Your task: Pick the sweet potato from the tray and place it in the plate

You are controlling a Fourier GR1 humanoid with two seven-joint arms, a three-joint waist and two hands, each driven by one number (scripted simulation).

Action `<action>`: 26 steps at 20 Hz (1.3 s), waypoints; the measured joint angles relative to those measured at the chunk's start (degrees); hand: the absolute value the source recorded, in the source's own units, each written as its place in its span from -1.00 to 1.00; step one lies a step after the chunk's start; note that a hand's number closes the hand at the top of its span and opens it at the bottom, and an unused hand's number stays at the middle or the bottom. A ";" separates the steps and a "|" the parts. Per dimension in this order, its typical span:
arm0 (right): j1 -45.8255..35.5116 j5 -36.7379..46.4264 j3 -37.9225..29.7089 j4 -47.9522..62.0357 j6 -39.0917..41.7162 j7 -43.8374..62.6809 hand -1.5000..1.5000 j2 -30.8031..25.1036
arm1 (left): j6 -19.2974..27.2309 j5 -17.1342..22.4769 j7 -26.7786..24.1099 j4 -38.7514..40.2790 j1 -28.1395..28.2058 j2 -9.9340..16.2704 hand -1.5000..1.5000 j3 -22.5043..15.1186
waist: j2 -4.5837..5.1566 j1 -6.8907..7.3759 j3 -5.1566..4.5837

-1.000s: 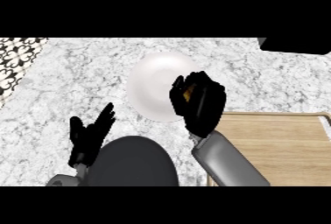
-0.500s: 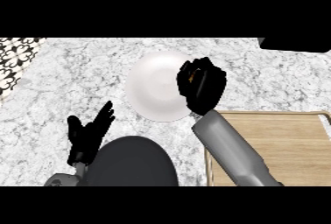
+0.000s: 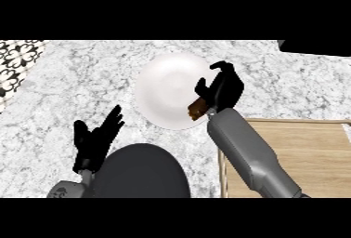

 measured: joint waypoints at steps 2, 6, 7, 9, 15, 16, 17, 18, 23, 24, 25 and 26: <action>-1.19 -5.07 -0.13 2.72 -1.34 -2.07 -1.00 0.09 | -0.25 -0.05 -0.55 0.03 0.12 -0.10 0.00 -0.11 | 0.15 0.29 0.03; -2.40 -14.11 0.59 4.74 -4.11 -8.43 -1.00 0.12 | 0.14 -0.45 -0.40 -0.20 0.11 -0.46 0.00 -0.33 | 0.30 0.61 0.08; -2.39 -15.91 0.80 4.56 -5.18 -10.34 -1.00 0.12 | 0.09 -0.59 -0.82 -0.11 0.24 -0.66 0.00 -0.54 | 0.32 0.61 0.10; -2.73 -18.63 0.69 3.97 -7.54 -14.10 -1.00 0.07 | -0.12 -0.53 -1.21 0.15 0.32 -0.70 0.00 -0.48 | 0.34 0.45 0.16; -0.73 -26.58 0.44 0.16 -14.92 -23.67 -1.00 -0.11 | -0.10 0.17 -0.18 -0.51 1.15 -0.11 0.00 0.65 | -0.15 -0.85 0.14; 0.15 -28.10 0.91 -0.86 -15.80 -24.91 -1.00 -0.11 | 0.15 0.16 -0.17 -0.48 1.48 -0.26 0.00 0.78 | -0.33 -1.31 0.14; 0.46 -30.04 0.44 -1.98 -16.16 -26.46 -1.00 -0.07 | -0.09 0.40 -0.23 -0.43 1.61 0.13 0.00 1.26 | -0.41 -1.75 0.15; 1.36 -32.01 0.98 -3.25 -16.89 -27.73 -1.00 -0.09 | -0.06 0.53 0.02 -0.44 1.51 0.33 0.00 1.65 | -0.50 -1.97 0.13; 8.92 -42.82 4.04 -13.34 -17.45 -36.88 -1.00 0.13 | 0.77 0.05 -0.85 -0.82 3.05 -0.27 0.00 1.87 | -0.91 -3.46 0.16; 10.56 -44.67 4.83 -15.36 -17.04 -38.79 -1.00 0.19 | 0.82 -0.07 -0.77 -1.08 3.32 -0.24 0.00 1.86 | -1.02 -3.76 0.15; 12.72 -45.99 5.82 -17.90 -16.45 -40.45 -1.00 0.13 | 0.57 0.30 -0.94 -1.02 3.62 -0.03 0.00 2.39 | -1.16 -4.14 0.14; 14.63 -47.84 6.46 -19.80 -15.51 -42.57 -1.00 -0.09 | 0.51 0.38 -1.13 -0.99 3.80 0.04 0.00 2.67 | -1.22 -4.35 0.14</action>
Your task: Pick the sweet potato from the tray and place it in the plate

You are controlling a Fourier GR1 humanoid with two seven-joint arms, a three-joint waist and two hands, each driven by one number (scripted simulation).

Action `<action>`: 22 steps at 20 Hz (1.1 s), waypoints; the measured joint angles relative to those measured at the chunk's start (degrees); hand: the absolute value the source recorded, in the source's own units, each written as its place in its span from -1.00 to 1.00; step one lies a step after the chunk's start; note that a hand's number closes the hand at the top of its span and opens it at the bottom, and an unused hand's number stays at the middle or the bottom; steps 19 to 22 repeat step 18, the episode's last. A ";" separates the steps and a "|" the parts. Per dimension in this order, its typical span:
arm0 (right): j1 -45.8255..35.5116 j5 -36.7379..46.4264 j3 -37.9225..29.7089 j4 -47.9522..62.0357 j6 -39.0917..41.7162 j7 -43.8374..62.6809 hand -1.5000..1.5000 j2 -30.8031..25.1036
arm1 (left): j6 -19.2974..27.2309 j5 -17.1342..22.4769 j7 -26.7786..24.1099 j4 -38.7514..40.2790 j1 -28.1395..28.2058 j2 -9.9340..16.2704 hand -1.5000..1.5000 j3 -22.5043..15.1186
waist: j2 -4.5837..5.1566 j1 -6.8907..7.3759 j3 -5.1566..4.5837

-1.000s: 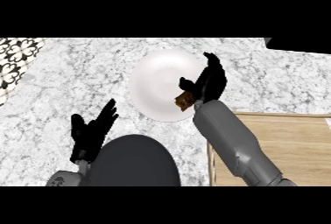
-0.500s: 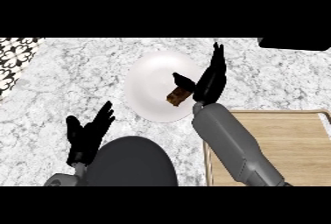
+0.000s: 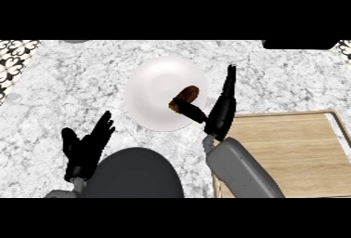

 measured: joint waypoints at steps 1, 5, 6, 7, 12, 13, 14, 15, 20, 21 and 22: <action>1.30 -1.56 1.16 -1.12 0.30 -1.77 -1.00 0.06 | 0.28 -0.23 0.36 -0.39 0.17 -0.25 0.00 -0.22 | -0.06 -0.12 -0.02; 9.37 -4.55 5.18 -6.75 2.48 -7.85 -1.00 0.00 | 0.27 -0.40 0.33 -1.03 1.18 -0.09 0.00 0.34 | -0.34 -0.87 -0.10; 10.79 -4.10 6.19 -7.41 2.98 -8.11 -1.00 0.08 | 0.08 -0.39 0.25 -0.57 1.10 0.00 0.00 0.62 | -0.41 -1.03 -0.09; 12.33 -4.72 6.27 -7.58 3.61 -9.78 -1.00 -0.11 | 0.23 -0.61 0.19 -0.29 0.80 -0.20 0.00 0.72 | -0.45 -1.09 -0.07; 18.54 -1.04 9.46 -10.72 5.93 -9.18 -1.00 -0.84 | -0.21 -0.81 0.73 -0.91 1.19 -0.24 0.00 1.38 | -0.58 -1.43 -0.14; 19.68 1.01 10.18 -12.28 6.42 -7.28 -1.00 -1.26 | -0.70 -0.73 0.40 -0.46 1.13 0.01 0.00 1.77 | -0.61 -1.52 -0.15; 20.60 2.20 10.80 -12.41 6.46 -6.78 -1.00 -1.00 | -0.86 -0.74 0.35 -0.56 1.22 0.03 0.00 2.03 | -0.61 -1.52 -0.18; 22.29 3.45 11.45 -13.56 6.77 -6.26 -1.00 -1.20 | -0.84 -0.85 0.69 -0.89 1.27 -0.07 0.00 2.06 | -0.60 -1.55 -0.21; 25.61 6.74 11.65 -16.64 8.14 -4.34 -1.00 -1.69 | -1.07 -1.38 -0.88 0.33 0.92 -0.94 0.00 2.25 | -0.64 -1.60 -0.16; 25.61 6.74 11.65 -16.64 8.14 -4.34 -1.00 -1.69 | -1.07 -1.38 -0.88 0.33 0.92 -0.94 0.00 2.25 | -0.64 -1.60 -0.16; 25.61 6.74 11.65 -16.64 8.14 -4.34 -1.00 -1.69 | -1.07 -1.38 -0.88 0.33 0.92 -0.94 0.00 2.25 | -0.64 -1.60 -0.16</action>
